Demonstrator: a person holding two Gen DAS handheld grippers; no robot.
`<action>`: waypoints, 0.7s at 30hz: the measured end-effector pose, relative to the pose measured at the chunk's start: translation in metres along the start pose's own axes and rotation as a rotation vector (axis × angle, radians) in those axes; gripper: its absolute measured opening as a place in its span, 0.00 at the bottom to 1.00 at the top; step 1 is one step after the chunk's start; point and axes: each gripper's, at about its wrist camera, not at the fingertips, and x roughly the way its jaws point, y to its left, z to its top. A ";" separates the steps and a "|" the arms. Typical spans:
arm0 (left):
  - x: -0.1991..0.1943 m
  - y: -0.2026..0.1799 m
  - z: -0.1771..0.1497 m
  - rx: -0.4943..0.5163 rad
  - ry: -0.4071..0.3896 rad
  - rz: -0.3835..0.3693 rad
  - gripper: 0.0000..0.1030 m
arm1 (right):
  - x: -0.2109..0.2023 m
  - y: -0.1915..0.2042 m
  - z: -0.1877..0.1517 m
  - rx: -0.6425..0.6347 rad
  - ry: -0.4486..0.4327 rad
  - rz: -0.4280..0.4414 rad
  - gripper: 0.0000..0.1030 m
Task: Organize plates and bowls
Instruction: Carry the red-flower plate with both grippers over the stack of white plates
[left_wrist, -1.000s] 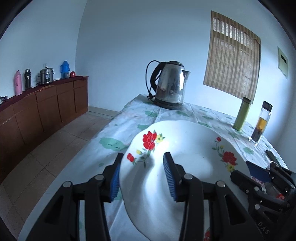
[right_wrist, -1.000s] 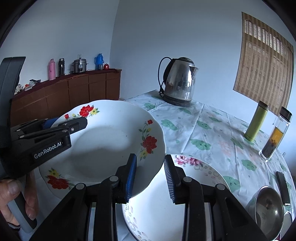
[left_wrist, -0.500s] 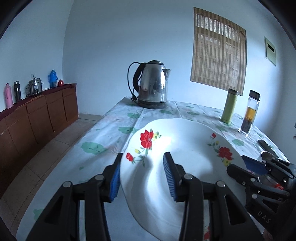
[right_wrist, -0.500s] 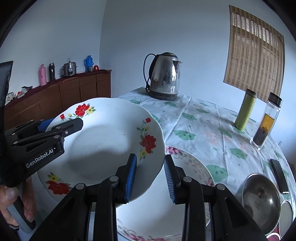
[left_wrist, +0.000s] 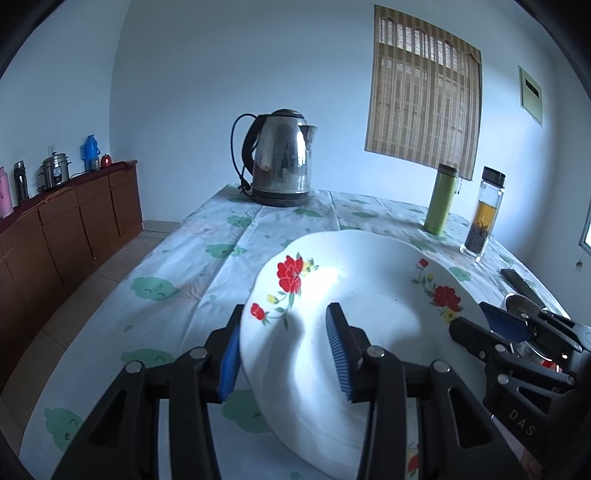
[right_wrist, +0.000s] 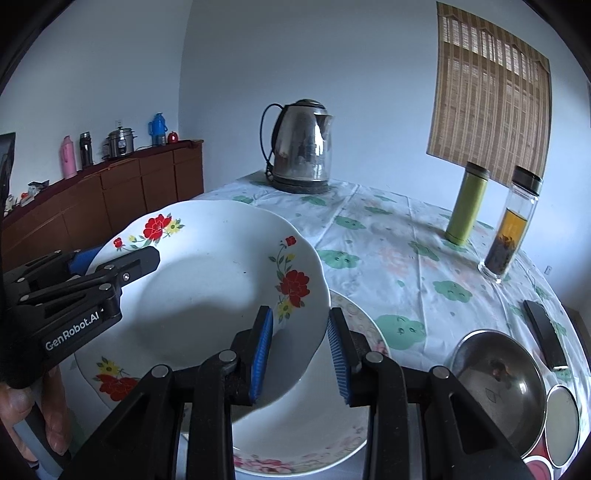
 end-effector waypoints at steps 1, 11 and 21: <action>0.001 -0.003 0.001 0.004 0.003 -0.002 0.39 | 0.000 -0.002 0.000 0.004 0.002 -0.003 0.32; 0.008 -0.030 0.008 0.035 0.012 -0.013 0.39 | 0.001 -0.026 -0.005 0.055 0.025 -0.032 0.32; 0.018 -0.044 0.003 0.034 0.045 -0.032 0.39 | -0.003 -0.037 -0.009 0.066 0.034 -0.066 0.32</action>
